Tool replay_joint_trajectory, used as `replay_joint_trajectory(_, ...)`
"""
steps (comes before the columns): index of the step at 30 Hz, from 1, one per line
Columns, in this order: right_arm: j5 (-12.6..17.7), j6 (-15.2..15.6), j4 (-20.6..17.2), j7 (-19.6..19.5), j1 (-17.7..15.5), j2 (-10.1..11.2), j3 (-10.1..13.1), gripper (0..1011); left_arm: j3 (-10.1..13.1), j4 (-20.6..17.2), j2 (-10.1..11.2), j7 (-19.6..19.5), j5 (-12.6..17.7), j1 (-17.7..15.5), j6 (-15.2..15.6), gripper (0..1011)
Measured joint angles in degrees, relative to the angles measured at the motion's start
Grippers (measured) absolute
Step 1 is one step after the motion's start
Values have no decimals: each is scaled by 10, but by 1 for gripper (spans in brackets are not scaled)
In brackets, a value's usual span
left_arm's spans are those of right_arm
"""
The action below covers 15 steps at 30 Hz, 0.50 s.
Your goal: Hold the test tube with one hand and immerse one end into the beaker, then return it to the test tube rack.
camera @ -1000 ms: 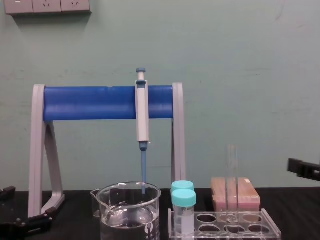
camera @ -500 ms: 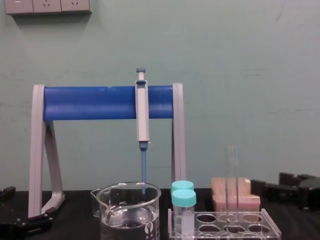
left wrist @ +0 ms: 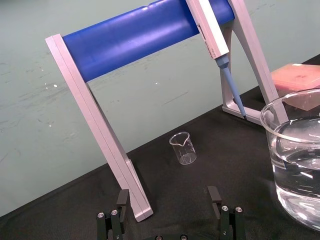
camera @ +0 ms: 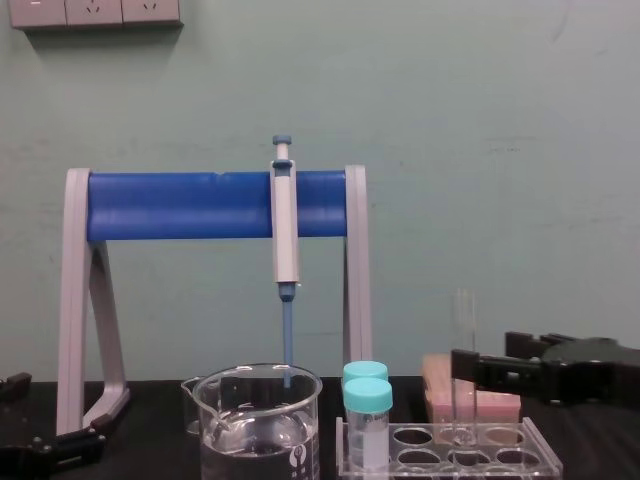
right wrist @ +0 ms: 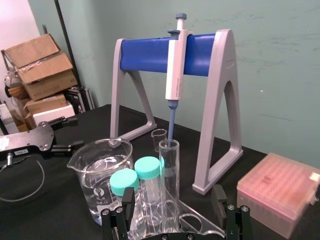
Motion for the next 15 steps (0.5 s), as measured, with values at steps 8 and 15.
replay_joint_trajectory(8, -11, -1, 43, 17, 38, -22, -19, 998, 0, 0, 0, 0, 0, 0, 0, 1000)
replay_joint_trajectory(15, -16, -1, 66, 22, 54, -32, -26, 998, 0, 0, 0, 0, 0, 0, 0, 1000)
